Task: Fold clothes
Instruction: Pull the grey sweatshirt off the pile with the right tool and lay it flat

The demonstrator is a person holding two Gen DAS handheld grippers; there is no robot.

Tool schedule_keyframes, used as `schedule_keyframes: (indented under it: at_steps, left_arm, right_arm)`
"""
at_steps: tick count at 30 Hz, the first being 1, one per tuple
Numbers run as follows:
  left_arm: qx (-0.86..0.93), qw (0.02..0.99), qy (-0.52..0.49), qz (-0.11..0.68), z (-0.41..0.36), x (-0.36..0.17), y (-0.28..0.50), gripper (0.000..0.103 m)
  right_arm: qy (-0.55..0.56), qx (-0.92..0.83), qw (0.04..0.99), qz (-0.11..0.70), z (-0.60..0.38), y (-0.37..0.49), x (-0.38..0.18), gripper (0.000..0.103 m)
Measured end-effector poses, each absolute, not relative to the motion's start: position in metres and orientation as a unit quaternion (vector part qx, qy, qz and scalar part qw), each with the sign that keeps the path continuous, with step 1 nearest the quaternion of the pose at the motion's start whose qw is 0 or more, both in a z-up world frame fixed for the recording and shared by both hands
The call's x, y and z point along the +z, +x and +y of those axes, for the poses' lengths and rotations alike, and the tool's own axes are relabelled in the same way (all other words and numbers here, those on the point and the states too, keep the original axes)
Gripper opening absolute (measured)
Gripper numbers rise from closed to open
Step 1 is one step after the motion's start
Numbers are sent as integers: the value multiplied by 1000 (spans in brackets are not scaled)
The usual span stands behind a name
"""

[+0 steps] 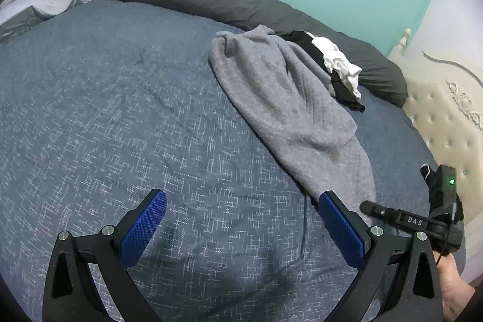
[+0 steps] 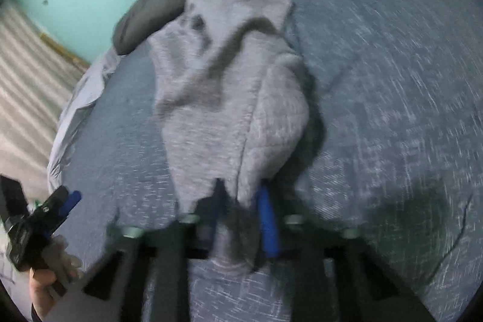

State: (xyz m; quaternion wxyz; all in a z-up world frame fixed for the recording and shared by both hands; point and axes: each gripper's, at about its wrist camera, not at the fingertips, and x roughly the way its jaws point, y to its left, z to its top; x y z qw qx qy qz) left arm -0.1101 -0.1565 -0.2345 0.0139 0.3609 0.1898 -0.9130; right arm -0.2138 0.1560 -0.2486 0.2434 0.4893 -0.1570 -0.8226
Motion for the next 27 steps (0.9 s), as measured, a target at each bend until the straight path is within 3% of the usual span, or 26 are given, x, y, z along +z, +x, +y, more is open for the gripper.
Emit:
schedule_keyframes:
  at_steps: [11,27]
  left_arm:
    - [-923,12,336,189,-153,-206,-100,103]
    - [-961,2,258,100,-126,-44,-32,103]
  right_arm:
    - [360,-860,325,-158,153,-197,-112,6]
    - [194,-899,377,-110,152,-152,143,6]
